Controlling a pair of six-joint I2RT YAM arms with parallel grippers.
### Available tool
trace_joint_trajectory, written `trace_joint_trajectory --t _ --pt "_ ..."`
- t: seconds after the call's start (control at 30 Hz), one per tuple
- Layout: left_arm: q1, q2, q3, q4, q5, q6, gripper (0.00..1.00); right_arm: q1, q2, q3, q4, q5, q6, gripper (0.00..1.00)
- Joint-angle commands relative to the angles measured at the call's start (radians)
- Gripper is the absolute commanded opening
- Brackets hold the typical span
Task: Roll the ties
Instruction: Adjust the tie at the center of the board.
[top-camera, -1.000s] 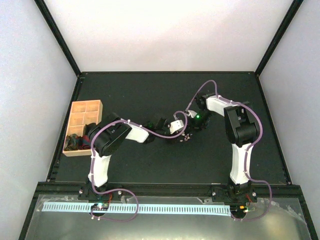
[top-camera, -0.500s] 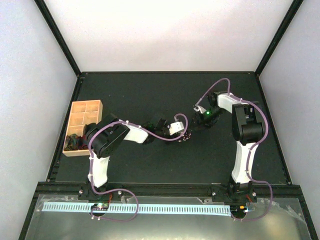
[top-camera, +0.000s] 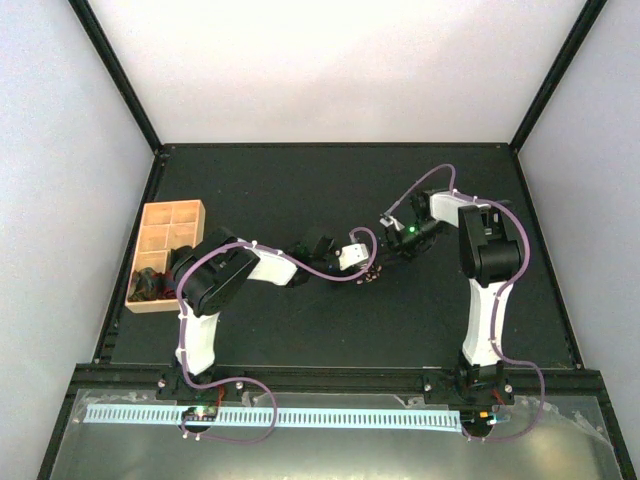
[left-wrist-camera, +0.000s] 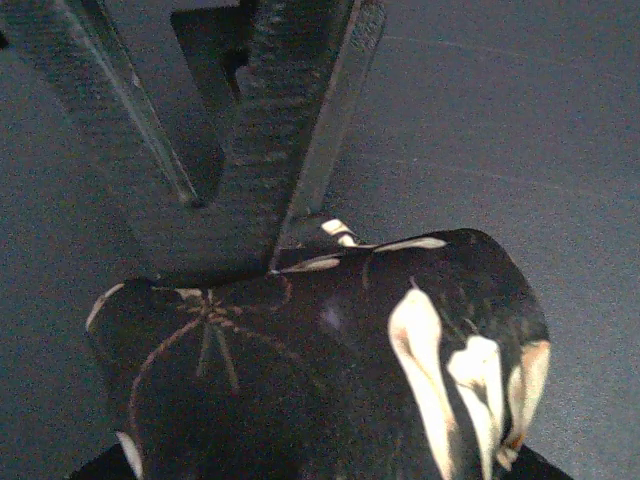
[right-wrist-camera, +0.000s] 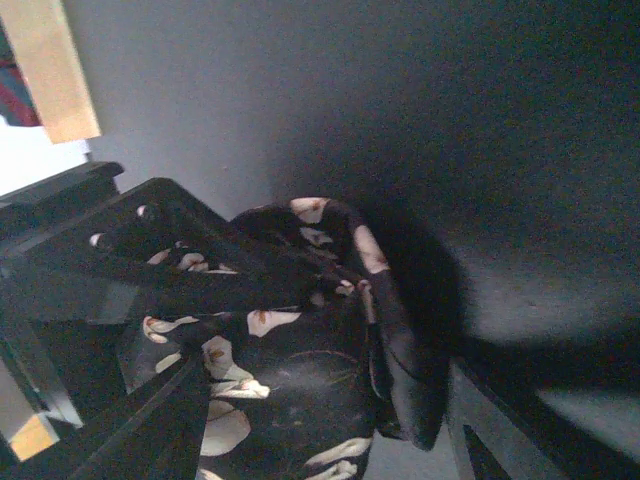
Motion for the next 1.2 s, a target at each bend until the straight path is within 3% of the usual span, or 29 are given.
trace_joint_trajectory --t 0.0,0.3,0.4,0.43,0.63,0.87,0.9,1.17 --pt "-0.005 0.037 -0.021 -0.178 -0.062 0.022 0.36 0.009 0.014 -0.053 0.058 -0.143 -0.014 0.67" --pt "-0.004 0.042 -0.019 -0.179 -0.062 0.022 0.37 0.009 -0.024 -0.083 0.039 -0.232 -0.069 0.68" --pt "-0.004 0.044 -0.016 -0.178 -0.063 0.022 0.37 0.008 -0.029 -0.093 0.045 -0.246 -0.071 0.9" --pt "-0.004 0.046 -0.016 -0.178 -0.063 0.022 0.37 0.009 -0.03 -0.095 0.047 -0.254 -0.072 0.91" --pt "-0.004 0.045 -0.016 -0.182 -0.062 0.022 0.37 0.007 -0.04 -0.091 0.064 -0.292 -0.068 0.86" --pt "-0.004 0.048 -0.012 -0.183 -0.063 0.021 0.38 0.007 -0.034 -0.081 0.056 -0.313 -0.085 0.91" --pt "-0.004 0.049 -0.011 -0.184 -0.063 0.021 0.38 0.008 -0.034 -0.079 0.056 -0.312 -0.088 0.89" --pt "-0.004 0.056 0.0 -0.19 -0.06 0.018 0.38 0.009 -0.044 -0.099 0.081 -0.155 -0.092 0.39"
